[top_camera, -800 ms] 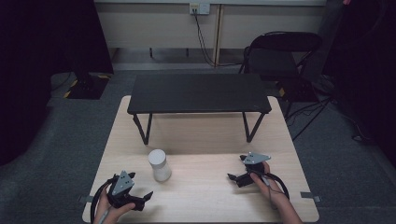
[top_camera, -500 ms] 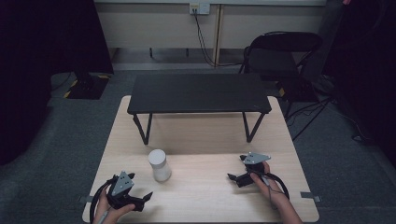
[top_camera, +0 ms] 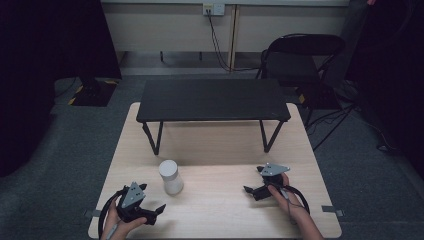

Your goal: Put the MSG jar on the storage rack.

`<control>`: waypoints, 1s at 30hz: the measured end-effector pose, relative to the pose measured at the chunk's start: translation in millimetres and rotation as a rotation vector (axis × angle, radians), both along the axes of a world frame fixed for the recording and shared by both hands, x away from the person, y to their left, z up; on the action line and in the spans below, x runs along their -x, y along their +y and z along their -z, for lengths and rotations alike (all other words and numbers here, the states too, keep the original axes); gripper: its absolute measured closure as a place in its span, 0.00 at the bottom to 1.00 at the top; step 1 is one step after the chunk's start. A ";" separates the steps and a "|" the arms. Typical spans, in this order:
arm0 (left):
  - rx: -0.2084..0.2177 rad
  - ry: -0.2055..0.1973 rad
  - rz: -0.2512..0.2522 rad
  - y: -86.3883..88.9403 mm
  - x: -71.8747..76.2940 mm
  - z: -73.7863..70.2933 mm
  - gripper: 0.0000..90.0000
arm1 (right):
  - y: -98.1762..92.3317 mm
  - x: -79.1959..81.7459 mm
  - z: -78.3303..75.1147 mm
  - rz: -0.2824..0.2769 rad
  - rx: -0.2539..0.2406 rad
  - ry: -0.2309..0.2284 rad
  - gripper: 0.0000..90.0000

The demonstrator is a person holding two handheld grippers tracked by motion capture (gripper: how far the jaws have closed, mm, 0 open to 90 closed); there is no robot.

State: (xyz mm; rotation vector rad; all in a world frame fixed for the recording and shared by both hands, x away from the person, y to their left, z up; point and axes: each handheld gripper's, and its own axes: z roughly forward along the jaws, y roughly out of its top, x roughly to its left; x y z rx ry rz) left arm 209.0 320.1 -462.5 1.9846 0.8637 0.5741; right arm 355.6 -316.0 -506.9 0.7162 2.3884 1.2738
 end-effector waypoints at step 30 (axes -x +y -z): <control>0.057 -0.060 -0.031 -35.9 -50.8 -11.7 0.37 | 0.0 0.0 0.0 0.000 0.000 0.000 0.00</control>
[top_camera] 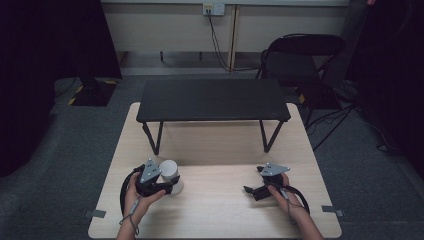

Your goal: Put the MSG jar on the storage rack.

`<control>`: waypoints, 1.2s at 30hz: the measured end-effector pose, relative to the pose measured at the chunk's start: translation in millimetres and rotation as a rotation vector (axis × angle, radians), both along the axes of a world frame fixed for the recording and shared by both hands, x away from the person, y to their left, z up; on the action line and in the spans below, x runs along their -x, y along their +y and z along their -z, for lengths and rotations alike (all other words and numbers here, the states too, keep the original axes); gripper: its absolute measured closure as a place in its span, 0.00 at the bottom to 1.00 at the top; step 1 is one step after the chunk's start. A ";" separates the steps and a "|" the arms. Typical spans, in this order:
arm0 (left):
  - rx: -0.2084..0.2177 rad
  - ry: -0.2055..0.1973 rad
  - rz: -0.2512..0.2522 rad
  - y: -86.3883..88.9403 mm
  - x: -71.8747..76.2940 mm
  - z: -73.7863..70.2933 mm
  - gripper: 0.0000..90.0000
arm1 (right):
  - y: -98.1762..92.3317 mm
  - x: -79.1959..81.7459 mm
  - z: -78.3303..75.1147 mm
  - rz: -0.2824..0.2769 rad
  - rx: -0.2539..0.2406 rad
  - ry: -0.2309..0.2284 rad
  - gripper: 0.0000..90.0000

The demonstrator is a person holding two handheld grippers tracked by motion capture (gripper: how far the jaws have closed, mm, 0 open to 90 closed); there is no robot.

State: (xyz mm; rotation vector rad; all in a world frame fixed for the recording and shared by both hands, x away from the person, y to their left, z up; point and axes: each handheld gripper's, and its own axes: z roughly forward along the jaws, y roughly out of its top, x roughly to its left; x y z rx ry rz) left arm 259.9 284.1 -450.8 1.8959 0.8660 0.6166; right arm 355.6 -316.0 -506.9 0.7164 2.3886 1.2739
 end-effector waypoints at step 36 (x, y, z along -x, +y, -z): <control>0.092 -0.061 0.073 -65.1 -76.1 -233.1 0.38 | -0.1 -0.1 0.1 0.000 -0.001 -0.001 0.00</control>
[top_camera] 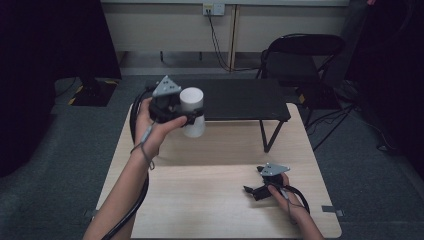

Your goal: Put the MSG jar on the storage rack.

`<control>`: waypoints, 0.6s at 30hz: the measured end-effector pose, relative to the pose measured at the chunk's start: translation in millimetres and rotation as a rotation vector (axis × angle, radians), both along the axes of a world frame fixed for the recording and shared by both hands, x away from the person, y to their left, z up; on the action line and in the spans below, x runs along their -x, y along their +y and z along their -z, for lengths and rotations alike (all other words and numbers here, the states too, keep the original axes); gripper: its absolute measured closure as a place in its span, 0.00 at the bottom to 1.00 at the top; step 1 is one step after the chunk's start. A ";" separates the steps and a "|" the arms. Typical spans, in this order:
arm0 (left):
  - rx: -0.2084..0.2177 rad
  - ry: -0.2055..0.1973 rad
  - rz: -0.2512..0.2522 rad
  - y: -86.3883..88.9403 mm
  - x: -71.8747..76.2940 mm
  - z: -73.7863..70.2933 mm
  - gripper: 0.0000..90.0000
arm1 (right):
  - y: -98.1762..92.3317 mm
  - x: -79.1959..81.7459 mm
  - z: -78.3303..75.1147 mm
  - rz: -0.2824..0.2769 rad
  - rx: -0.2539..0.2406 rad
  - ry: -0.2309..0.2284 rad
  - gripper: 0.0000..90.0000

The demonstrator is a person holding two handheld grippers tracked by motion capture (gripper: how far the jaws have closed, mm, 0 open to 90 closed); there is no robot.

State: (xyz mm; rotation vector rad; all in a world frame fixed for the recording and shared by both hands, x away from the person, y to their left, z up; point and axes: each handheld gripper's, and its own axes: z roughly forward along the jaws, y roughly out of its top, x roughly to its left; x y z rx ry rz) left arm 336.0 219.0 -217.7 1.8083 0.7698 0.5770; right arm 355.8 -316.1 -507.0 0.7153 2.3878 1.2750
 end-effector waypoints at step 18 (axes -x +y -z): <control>-0.072 0.057 -0.185 -64.9 -80.5 -11.4 0.38 | -0.2 -0.2 -0.1 -0.002 0.001 0.001 0.00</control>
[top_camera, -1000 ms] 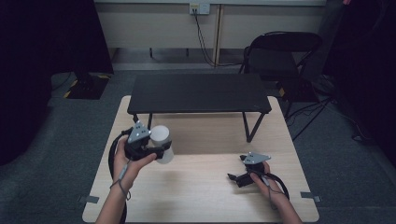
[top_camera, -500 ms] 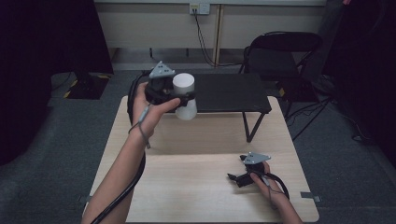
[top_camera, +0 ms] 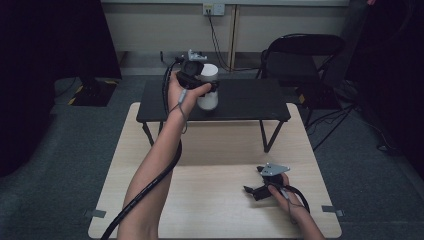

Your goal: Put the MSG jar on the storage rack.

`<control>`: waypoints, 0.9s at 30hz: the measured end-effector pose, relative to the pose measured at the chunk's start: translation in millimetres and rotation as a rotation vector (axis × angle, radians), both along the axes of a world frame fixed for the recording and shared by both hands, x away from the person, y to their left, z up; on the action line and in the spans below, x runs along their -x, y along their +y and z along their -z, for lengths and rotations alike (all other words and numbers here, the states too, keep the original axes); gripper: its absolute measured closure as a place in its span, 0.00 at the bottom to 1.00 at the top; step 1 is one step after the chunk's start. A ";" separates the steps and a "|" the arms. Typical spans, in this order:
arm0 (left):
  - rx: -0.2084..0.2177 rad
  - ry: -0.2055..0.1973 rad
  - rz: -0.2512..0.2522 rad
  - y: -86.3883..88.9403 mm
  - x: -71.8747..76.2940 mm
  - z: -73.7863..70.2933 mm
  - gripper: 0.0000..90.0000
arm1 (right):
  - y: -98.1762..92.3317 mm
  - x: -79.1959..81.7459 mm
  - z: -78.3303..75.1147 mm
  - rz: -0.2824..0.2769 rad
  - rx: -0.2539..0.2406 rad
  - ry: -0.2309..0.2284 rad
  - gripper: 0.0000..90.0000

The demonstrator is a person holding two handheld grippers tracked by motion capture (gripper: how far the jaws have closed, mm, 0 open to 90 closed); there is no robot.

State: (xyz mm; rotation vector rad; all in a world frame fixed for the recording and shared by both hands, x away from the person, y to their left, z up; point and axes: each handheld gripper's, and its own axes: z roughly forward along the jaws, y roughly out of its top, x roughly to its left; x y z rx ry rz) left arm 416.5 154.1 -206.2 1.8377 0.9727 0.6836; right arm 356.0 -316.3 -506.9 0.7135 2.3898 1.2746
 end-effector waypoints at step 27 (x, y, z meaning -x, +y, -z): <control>0.013 0.022 -0.007 3.1 -12.8 15.6 0.38 | -0.2 -0.2 -0.1 -0.001 0.000 0.001 0.00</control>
